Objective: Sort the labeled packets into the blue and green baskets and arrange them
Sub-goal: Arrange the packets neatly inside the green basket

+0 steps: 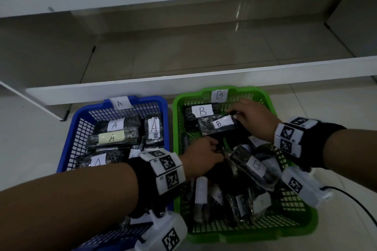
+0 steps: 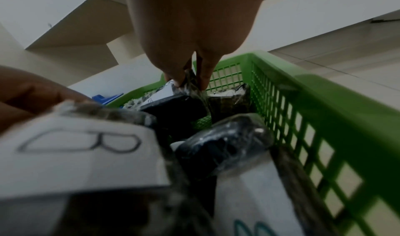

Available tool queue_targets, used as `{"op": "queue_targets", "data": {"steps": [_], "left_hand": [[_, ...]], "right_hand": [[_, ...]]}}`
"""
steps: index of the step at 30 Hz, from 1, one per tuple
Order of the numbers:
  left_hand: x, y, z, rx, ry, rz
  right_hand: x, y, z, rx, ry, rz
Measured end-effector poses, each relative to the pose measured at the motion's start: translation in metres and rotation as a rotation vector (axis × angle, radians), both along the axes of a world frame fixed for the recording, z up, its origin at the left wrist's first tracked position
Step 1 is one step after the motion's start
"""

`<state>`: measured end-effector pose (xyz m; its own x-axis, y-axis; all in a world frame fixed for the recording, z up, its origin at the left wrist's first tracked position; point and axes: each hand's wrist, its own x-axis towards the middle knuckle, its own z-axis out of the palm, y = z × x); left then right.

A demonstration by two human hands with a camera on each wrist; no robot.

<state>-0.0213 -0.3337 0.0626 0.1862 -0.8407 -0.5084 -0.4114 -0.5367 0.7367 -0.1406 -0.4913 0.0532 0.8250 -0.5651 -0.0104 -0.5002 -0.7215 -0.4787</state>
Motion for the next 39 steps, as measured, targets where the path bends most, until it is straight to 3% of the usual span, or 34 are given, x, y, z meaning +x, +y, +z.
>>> {"op": "queue_targets", "data": {"steps": [5, 11, 12, 15, 17, 18, 21, 24, 28, 33, 39], "left_hand": [[-0.016, 0.011, 0.008, -0.277, -0.146, -0.327], [-0.009, 0.017, 0.012, -0.227, -0.34, -0.542], [-0.001, 0.013, 0.016, -0.263, -0.434, -0.594], [0.03, -0.002, 0.024, -0.34, -0.945, -0.764], [0.048, -0.008, 0.025, -0.227, -1.142, -0.85], [0.056, -0.01, 0.023, -0.149, -1.165, -0.868], [0.062, -0.011, 0.017, 0.037, -1.03, -0.843], [0.06, -0.011, 0.016, 0.079, -0.906, -0.761], [0.065, -0.013, 0.022, 0.133, -0.836, -0.879], [0.065, -0.009, 0.025, 0.082, -0.835, -1.035], [0.078, -0.022, 0.032, 0.022, -0.656, -0.984]], "right_hand": [[0.009, 0.013, -0.003, 0.119, 0.073, 0.056], [0.012, 0.013, 0.001, 0.304, 0.321, 0.059], [0.012, 0.012, 0.0, 0.303, 0.325, 0.061], [0.012, 0.011, -0.004, 0.226, 0.303, 0.032], [0.012, 0.013, -0.006, 0.19, 0.291, -0.002], [0.011, 0.014, -0.007, 0.189, 0.287, -0.014], [0.009, 0.014, -0.008, 0.201, 0.28, -0.067], [0.012, 0.01, -0.007, 0.208, 0.291, -0.129], [0.015, 0.009, -0.009, 0.276, 0.249, -0.2], [0.014, 0.007, -0.013, 0.364, 0.179, -0.252], [0.015, 0.004, -0.015, 0.394, 0.172, -0.268]]}}
